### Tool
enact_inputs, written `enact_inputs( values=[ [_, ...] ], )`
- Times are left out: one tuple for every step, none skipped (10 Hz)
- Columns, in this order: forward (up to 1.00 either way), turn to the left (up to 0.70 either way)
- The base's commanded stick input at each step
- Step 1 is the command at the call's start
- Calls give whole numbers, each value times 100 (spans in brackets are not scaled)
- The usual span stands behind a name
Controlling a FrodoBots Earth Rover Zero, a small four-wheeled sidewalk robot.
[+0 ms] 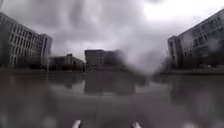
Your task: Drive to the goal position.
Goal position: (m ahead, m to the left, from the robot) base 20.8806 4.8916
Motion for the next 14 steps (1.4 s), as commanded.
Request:
enact_inputs(
  values=[
    [70, 0],
    [70, 0],
    [70, 0],
    [70, 0],
    [70, 0],
    [70, 0],
    [70, 0],
    [70, 0],
    [70, 0],
    [70, 0],
    [70, 0],
    [70, 0],
    [70, 0],
    [70, -7]
  ],
)
